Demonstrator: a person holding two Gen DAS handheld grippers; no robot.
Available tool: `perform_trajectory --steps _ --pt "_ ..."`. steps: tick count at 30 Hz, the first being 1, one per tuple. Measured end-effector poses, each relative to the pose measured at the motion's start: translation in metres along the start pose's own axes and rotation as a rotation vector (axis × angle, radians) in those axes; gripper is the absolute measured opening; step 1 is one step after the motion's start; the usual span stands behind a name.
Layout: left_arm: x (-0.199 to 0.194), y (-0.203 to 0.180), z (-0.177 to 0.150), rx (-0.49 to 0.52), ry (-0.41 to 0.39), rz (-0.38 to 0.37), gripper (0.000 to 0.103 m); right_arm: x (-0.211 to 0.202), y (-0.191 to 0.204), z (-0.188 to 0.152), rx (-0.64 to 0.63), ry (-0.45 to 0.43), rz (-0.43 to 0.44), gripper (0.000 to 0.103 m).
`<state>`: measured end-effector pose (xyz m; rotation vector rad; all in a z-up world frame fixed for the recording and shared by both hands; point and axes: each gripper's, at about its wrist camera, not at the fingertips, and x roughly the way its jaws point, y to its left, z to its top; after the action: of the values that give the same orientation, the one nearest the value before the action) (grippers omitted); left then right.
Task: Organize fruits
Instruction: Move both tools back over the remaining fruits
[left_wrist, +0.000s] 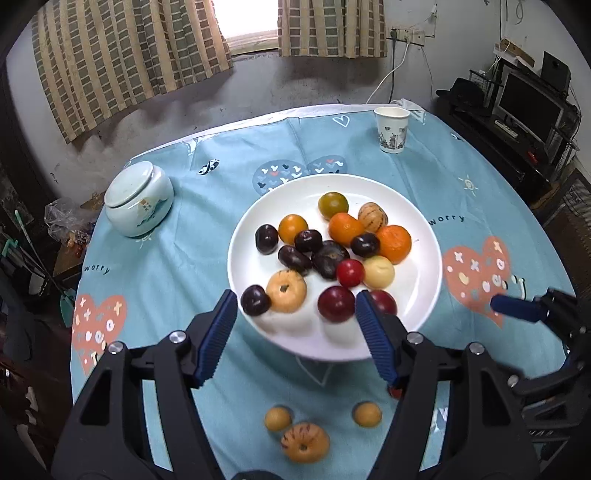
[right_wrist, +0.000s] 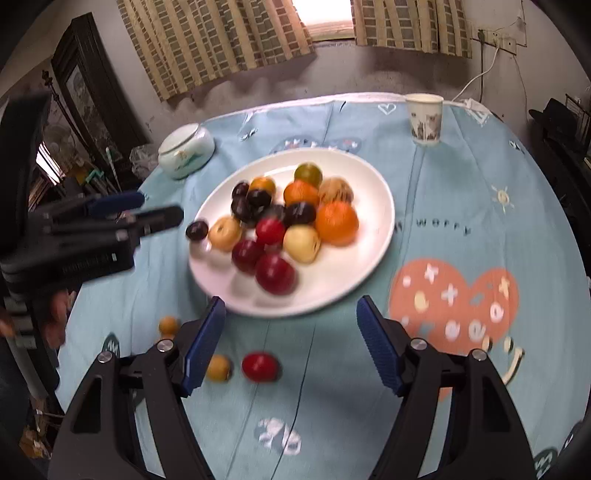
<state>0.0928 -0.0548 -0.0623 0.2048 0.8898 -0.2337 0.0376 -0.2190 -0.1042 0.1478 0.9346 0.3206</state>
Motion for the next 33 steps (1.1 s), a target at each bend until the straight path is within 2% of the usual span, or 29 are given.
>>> perform_trajectory --steps 4,7,14,16,21,29,33 --pt "-0.022 0.0 -0.014 -0.007 -0.016 0.003 0.069 -0.008 0.01 -0.023 -0.003 0.007 0.002 0.074" --pt "-0.033 0.01 -0.033 -0.049 -0.012 0.016 0.069 -0.01 0.015 -0.045 -0.004 0.011 -0.019 0.074" --pt "-0.04 0.058 -0.111 -0.18 0.078 0.062 0.069 -0.001 0.018 -0.093 0.004 0.093 -0.008 0.074" --pt "-0.042 0.067 -0.136 -0.203 0.104 0.083 0.072 0.003 0.021 -0.102 -0.003 0.114 -0.008 0.074" --pt "-0.041 0.069 -0.177 -0.229 0.172 0.068 0.073 0.01 0.03 -0.116 -0.01 0.162 0.016 0.074" --pt "-0.037 0.041 -0.179 -0.158 0.177 0.006 0.074 0.012 0.042 -0.122 -0.016 0.189 0.025 0.074" --pt "-0.032 0.035 -0.175 -0.158 0.188 -0.008 0.074 0.008 0.04 -0.127 -0.011 0.189 0.018 0.074"
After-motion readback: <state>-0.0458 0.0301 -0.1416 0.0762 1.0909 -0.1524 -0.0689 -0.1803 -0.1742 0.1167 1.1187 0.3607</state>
